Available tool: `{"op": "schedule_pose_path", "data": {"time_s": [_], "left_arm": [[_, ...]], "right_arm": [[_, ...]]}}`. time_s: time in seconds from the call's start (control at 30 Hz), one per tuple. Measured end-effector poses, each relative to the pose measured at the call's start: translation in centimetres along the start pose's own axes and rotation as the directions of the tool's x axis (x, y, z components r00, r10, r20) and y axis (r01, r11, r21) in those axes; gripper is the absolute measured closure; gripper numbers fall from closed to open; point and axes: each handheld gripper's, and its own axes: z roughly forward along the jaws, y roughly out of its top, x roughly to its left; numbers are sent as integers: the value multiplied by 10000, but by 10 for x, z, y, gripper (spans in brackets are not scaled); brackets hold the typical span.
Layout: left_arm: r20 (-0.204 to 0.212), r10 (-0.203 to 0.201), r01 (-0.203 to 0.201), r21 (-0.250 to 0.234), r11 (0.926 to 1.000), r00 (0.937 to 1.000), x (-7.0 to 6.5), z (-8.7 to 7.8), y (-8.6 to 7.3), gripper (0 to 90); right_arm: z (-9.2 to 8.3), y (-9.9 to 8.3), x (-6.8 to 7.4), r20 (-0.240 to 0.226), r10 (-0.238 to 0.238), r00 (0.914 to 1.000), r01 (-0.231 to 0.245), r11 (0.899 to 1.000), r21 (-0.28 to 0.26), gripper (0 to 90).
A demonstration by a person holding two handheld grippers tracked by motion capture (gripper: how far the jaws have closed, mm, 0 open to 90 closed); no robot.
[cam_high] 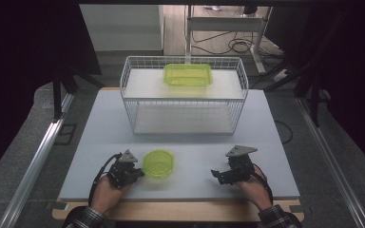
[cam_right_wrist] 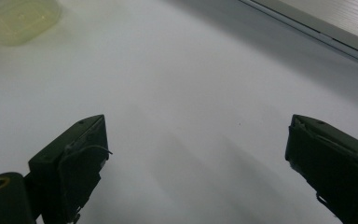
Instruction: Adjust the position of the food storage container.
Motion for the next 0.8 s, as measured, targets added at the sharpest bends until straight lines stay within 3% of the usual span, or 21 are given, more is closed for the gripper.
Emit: {"op": "schedule_pose_path", "data": {"time_s": [0.53,0.8], "left_arm": [[733,941,-944,2,9955,9929,-29,22,19,889],[613,1098,-1098,-39,9939,9921,-35,26,24,875]], "right_arm": [[1,0,1,-38,-53,10000,53,10000,40,60],[2,0,2,-59,-67,10000,67,10000,39,60]]}}
